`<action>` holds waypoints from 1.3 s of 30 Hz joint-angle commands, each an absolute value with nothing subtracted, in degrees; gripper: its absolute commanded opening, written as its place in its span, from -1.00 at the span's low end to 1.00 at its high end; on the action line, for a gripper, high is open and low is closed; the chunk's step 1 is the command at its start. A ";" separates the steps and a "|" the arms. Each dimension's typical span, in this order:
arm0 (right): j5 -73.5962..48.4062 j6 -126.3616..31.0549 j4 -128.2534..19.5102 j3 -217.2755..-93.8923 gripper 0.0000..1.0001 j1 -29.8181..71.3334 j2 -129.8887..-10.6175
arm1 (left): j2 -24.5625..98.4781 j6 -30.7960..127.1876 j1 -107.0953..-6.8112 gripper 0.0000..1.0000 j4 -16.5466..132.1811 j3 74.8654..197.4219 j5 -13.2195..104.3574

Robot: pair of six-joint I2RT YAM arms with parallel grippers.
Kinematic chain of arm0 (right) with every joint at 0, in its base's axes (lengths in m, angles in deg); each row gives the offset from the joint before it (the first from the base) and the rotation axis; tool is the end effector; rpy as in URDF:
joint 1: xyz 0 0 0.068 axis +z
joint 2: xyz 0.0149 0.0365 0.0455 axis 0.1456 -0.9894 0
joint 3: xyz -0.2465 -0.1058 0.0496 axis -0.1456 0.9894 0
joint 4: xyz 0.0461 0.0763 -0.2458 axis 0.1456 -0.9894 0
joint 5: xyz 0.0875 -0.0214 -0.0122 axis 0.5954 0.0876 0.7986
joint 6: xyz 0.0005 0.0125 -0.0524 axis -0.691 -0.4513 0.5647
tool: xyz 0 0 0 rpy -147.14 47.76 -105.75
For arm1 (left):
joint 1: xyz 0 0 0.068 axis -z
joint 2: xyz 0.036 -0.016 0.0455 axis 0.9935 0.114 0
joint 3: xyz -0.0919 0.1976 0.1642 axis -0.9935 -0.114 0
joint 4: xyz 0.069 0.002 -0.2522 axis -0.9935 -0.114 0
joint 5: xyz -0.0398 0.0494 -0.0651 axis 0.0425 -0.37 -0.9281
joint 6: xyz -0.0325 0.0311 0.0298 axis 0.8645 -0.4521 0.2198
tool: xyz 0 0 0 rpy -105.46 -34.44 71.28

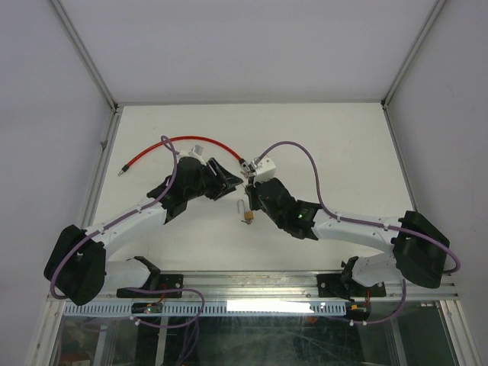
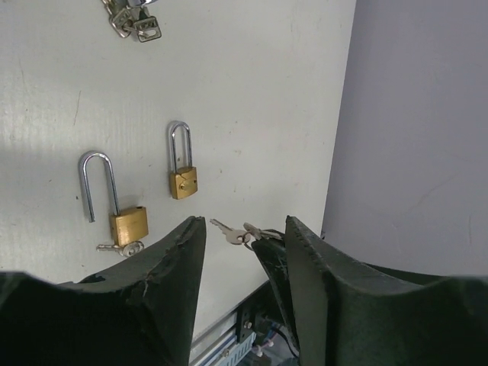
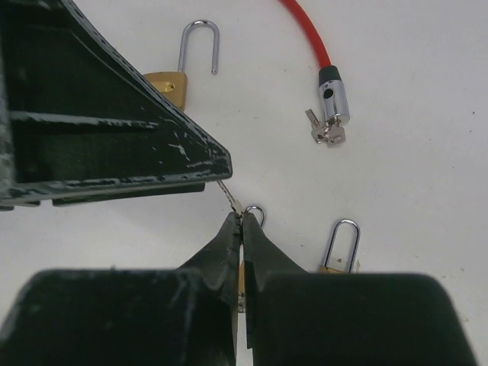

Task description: Unlock with the key

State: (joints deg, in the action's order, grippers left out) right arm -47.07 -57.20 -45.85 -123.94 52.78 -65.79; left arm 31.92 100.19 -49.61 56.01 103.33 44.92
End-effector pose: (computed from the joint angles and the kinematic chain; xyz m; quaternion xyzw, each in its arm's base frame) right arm 0.1558 0.2496 0.2446 -0.1963 0.8049 0.1761 0.5315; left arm 0.2179 -0.1527 0.2315 -0.1851 0.8474 -0.4150 0.2746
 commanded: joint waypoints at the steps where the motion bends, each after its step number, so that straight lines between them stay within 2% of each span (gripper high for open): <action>1: -50.40 -55.77 -39.37 -123.99 -1.00 53.96 -66.24 | 33.35 102.23 -48.56 -0.11 59.58 104.90 46.88; 9: -52.76 -55.19 -39.43 -125.14 -1.00 55.39 -68.42 | 33.83 102.86 -47.38 -0.30 59.50 105.35 47.87; 21: -53.19 -54.20 -37.14 -124.91 -1.00 56.82 -69.20 | 34.33 103.33 -47.06 -0.70 59.44 104.71 49.56; 26: -52.76 -53.93 -36.12 -124.30 -1.00 56.93 -68.97 | 34.89 102.97 -46.98 -1.00 59.40 104.93 49.45; 28: -52.79 -54.23 -35.44 -123.44 -1.00 56.93 -68.46 | 34.42 102.34 -47.00 -1.00 59.24 104.87 50.12; 31: -51.95 -54.43 -34.40 -122.33 -0.83 56.86 -67.05 | 33.34 100.48 -47.05 -1.00 59.52 104.99 51.27; 35: -49.70 -54.74 -33.06 -120.51 -0.43 56.36 -64.58 | 31.65 94.00 -46.98 -1.00 63.23 104.47 52.38; 39: -41.69 -56.24 -32.74 -118.01 -0.14 53.07 -60.07 | 29.32 84.72 -47.01 -1.00 68.87 103.14 51.82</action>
State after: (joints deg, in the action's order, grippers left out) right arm -48.29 -54.69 -37.90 -119.52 55.64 -66.08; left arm 33.62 95.42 -47.75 59.00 103.35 50.98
